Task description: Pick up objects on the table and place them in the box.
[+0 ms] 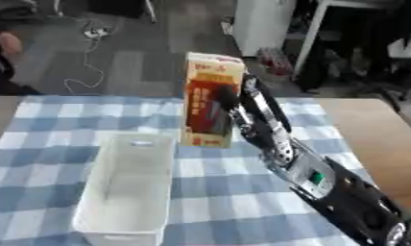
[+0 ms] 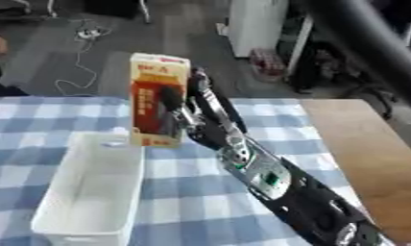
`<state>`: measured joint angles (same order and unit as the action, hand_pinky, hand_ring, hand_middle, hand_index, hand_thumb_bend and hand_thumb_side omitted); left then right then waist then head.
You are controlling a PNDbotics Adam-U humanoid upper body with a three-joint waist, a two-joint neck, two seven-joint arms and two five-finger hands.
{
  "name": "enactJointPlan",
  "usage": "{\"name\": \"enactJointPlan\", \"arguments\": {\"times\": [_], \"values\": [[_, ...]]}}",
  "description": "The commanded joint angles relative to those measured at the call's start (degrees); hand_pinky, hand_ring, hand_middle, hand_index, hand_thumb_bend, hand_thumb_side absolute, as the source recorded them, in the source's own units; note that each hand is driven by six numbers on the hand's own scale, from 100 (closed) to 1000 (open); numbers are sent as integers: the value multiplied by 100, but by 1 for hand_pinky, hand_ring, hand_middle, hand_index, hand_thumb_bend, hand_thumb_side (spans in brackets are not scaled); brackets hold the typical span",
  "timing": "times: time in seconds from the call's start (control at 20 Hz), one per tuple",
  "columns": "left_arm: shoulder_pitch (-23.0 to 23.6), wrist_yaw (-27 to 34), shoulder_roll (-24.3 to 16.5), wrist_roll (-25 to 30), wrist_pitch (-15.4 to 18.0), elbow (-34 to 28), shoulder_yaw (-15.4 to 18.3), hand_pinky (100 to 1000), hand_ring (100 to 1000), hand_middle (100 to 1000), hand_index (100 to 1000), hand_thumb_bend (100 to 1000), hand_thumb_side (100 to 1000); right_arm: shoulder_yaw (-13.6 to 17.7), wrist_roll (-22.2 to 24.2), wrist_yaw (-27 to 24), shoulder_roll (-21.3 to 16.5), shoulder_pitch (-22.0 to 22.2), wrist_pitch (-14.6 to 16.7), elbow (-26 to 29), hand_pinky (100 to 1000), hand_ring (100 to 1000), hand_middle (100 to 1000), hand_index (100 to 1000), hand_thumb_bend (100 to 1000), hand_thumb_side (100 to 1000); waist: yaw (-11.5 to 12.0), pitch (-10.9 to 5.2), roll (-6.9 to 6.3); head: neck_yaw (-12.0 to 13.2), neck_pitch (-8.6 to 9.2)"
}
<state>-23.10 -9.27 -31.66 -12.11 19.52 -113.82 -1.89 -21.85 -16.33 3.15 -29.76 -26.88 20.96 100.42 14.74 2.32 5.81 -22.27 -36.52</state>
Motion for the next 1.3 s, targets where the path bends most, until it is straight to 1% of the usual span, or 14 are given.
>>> {"name": "enactJointPlan", "arguments": {"times": [0.05, 0.35, 0.65, 0.7, 0.75, 0.8, 0.9, 1.3], "values": [[-167, 146, -25, 81, -76, -77, 17, 414, 463, 638, 763, 153, 914, 34, 34, -31, -54, -126, 10, 76, 100, 100, 100, 311, 100, 810, 51, -81, -18, -79, 56], [-311, 312, 2, 199, -143, -77, 7, 414, 463, 637, 763, 155, 914, 29, 84, -27, -60, -145, 0, 112, 100, 100, 100, 310, 100, 811, 166, -91, 27, -66, 117], [-462, 443, 28, 245, -183, -77, 26, 416, 464, 637, 763, 157, 913, 5, 142, -14, -52, -194, 4, 121, 100, 100, 100, 309, 100, 812, 271, -78, 68, -101, 217], [-491, 457, 33, 255, -191, -77, 27, 416, 463, 637, 763, 146, 925, 3, 152, -9, -58, -215, 4, 121, 100, 100, 100, 309, 100, 796, 292, -67, 83, -121, 257], [-515, 469, 35, 265, -200, -77, 28, 416, 463, 637, 763, 157, 913, 2, 161, -4, -63, -232, 5, 120, 100, 100, 100, 309, 100, 812, 306, -58, 94, -139, 298], [-548, 479, 38, 274, -204, -77, 30, 416, 463, 637, 763, 157, 913, -6, 179, 10, -74, -258, 11, 124, 100, 100, 100, 309, 100, 812, 327, -38, 114, -182, 396], [-610, 498, 46, 285, -216, -77, 37, 417, 464, 637, 763, 158, 913, -32, 221, 48, -94, -301, 24, 133, 100, 100, 100, 308, 100, 813, 362, -8, 145, -245, 489], [-843, 576, 43, 370, -244, -77, 13, 418, 465, 638, 763, 158, 914, -160, 470, 274, -190, -544, 120, 177, 100, 100, 100, 299, 100, 815, 500, 65, 270, -352, 562]]}}
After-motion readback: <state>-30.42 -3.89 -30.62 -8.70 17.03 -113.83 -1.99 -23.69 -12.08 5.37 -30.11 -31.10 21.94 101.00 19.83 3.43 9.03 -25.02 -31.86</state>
